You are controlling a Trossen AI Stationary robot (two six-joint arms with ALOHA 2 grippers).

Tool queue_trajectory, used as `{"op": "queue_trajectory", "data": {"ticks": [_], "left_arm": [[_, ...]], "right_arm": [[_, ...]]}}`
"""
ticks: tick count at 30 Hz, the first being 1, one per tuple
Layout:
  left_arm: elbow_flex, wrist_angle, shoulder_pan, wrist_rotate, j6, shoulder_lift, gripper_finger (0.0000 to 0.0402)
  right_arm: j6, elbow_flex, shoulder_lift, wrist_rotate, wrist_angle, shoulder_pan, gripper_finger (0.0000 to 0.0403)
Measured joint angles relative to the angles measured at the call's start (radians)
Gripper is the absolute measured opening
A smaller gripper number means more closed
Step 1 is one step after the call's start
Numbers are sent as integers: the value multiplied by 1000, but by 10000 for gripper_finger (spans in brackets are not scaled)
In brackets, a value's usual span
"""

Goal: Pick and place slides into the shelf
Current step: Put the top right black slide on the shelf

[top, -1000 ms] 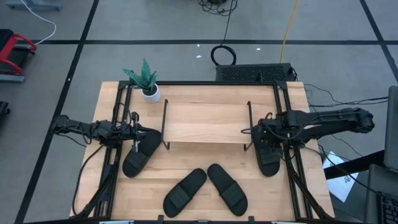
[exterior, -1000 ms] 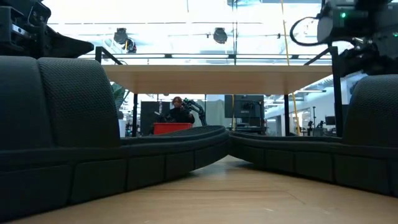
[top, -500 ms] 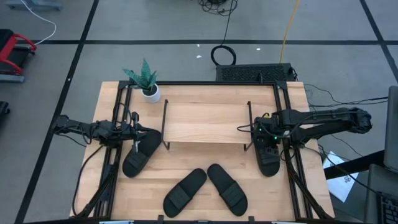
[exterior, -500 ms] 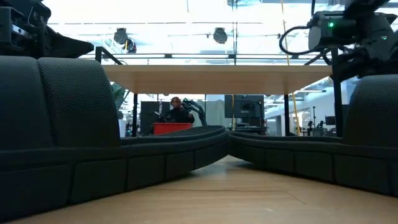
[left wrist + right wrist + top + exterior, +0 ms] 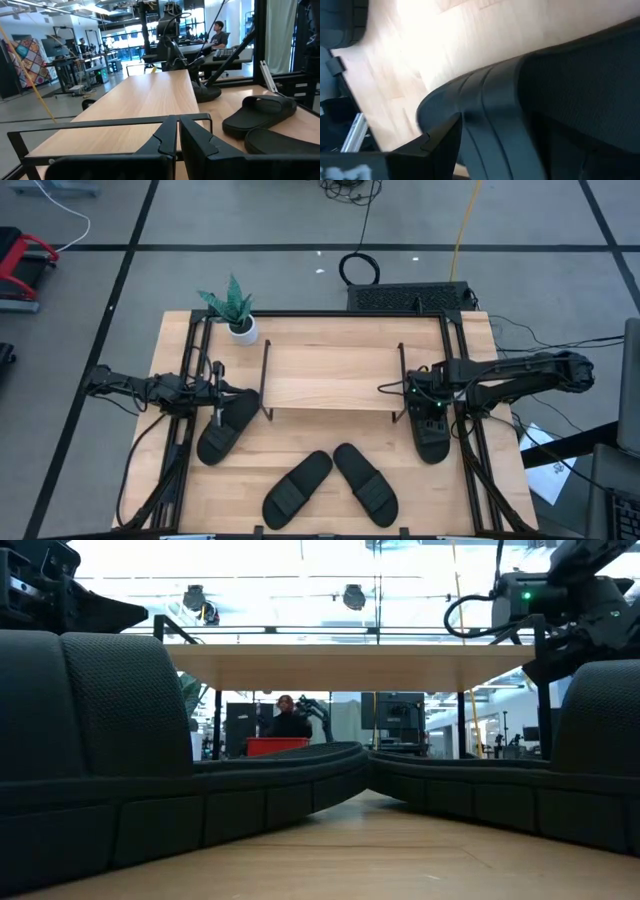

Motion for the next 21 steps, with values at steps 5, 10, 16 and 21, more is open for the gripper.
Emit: {"op": "queue_trajectory", "data": {"ticks": [5, 10, 16, 21], "left_arm": [[0, 0, 0, 0, -4, 0, 26], [0, 0, 0, 0, -6, 0, 26], [0, 0, 0, 0, -9, 0, 26], [0, -2, 0, 0, -10, 0, 26]], "right_arm": [[29, -12, -1, -2, 10, 19, 230], [41, -14, -1, -3, 10, 29, 230], [44, -14, 0, -2, 9, 29, 212], [57, -15, 0, -8, 4, 29, 157]]}}
